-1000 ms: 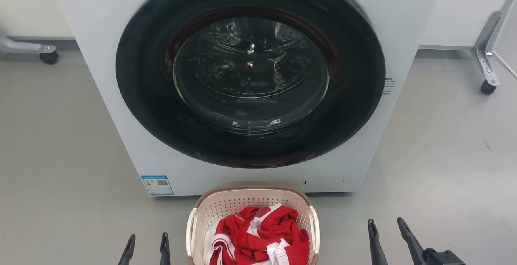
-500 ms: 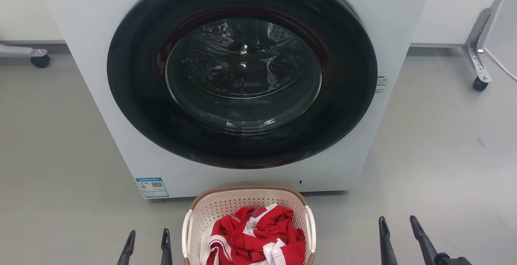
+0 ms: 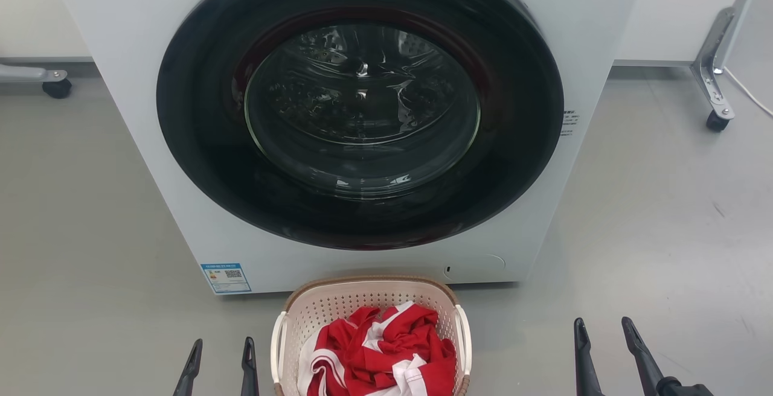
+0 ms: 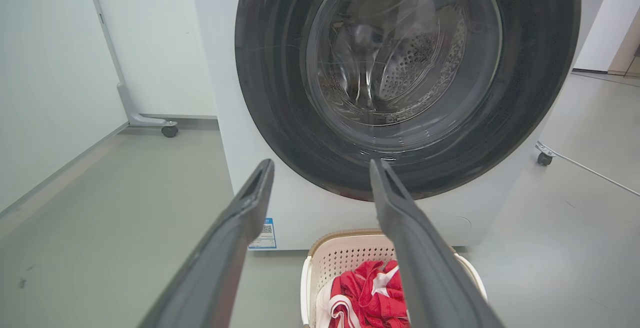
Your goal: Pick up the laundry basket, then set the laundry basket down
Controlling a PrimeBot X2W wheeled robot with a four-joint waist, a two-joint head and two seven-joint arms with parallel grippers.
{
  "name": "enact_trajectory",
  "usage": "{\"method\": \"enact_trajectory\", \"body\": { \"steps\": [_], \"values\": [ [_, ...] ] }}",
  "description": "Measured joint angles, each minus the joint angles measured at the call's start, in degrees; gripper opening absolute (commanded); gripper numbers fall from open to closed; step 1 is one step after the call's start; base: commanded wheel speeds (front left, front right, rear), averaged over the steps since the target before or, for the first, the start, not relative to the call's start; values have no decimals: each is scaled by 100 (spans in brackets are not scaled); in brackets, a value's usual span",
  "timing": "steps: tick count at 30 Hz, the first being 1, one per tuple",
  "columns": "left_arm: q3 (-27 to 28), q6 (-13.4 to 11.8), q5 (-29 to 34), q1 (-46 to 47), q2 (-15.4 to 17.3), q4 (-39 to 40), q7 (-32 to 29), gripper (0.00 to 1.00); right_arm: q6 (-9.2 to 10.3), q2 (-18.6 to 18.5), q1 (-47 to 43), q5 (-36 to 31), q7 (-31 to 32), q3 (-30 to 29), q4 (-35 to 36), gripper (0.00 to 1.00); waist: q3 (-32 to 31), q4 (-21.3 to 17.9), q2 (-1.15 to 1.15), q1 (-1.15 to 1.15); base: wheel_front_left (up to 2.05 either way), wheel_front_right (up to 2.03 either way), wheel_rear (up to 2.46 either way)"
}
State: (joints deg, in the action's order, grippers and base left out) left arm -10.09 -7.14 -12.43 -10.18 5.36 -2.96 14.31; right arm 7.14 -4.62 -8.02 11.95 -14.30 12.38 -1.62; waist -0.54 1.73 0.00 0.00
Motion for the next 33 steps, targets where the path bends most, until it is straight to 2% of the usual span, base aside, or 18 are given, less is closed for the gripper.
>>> {"method": "enact_trajectory", "body": {
  "steps": [13, 14, 24, 33],
  "values": [
    [70, 0, 153, -82, -22, 23, 1, 100, 0, 45, -8, -97, 0, -93, 88, 100, 49, 8, 0, 0, 0, 0, 0],
    [86, 0, 154, -82, -26, 23, 1, 0, 0, 51, -8, -98, 0, -100, 88, 0, 52, 8, 0, 0, 0, 0, 0],
    [68, 40, 71, -91, -33, -361, -64, 0, -29, 75, -85, 19, 42, -109, -286, 0, 59, 2, 0, 0, 0, 0, 0],
    [222, 167, -662, -54, -48, -443, -248, 0, -164, 89, -47, 745, 225, -296, -417, 0, 60, -16, 0, 0, 0, 0, 0]
  ]
}}
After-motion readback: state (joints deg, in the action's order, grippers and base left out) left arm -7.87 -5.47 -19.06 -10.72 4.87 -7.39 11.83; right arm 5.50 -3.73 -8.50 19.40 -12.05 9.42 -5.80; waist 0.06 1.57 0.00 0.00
